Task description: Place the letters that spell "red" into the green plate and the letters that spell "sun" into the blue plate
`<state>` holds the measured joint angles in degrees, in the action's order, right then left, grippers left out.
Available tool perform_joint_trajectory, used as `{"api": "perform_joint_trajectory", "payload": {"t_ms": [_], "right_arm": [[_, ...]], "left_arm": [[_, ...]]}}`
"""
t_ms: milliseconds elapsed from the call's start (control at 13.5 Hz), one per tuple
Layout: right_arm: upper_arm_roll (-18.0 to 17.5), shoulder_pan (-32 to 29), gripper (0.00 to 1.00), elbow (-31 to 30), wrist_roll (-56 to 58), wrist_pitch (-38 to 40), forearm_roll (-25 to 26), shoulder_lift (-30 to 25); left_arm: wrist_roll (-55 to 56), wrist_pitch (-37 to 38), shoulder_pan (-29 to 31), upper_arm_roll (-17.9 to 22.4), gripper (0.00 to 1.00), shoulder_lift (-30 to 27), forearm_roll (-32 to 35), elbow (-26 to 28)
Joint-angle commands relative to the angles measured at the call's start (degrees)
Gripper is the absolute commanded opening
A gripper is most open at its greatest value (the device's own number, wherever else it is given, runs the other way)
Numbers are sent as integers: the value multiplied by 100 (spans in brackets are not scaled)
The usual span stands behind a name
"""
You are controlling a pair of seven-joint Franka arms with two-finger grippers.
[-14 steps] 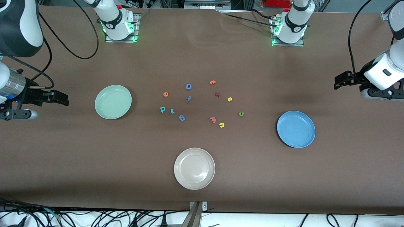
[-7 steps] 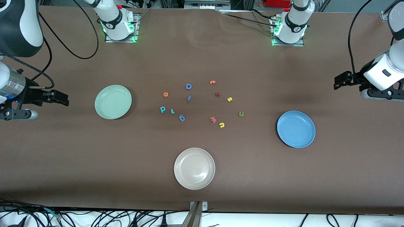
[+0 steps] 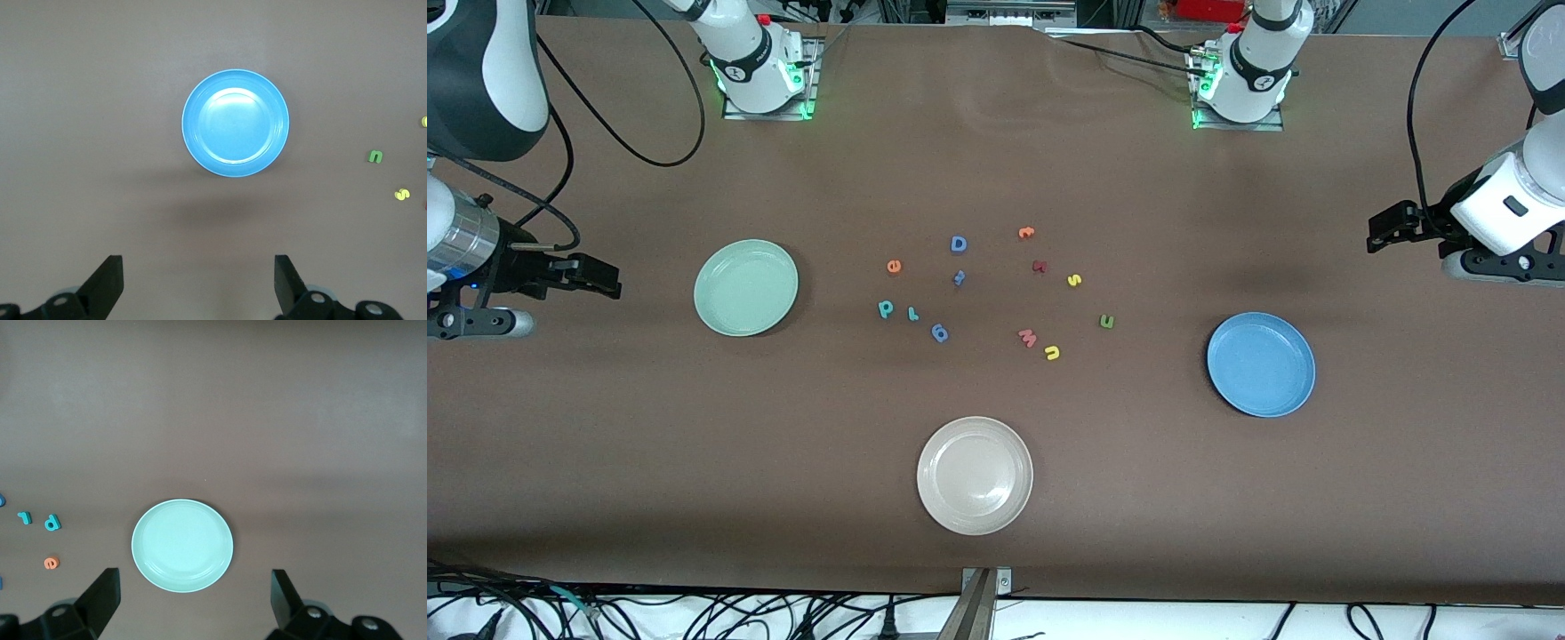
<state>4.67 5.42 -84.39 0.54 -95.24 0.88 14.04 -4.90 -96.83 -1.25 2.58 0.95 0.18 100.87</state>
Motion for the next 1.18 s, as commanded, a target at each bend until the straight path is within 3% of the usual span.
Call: {"api": "perform_joint_trajectory", "payload": {"t_ms": [0,1107], "right_arm": [[-1,12,100,142,25,129,79,37],[-1,12,100,142,25,129,87,37]], "left_arm": [[-90,-91,45,-65,100,-60,202,91],[7,-91,-16,-179,100,-25,202,126]]}}
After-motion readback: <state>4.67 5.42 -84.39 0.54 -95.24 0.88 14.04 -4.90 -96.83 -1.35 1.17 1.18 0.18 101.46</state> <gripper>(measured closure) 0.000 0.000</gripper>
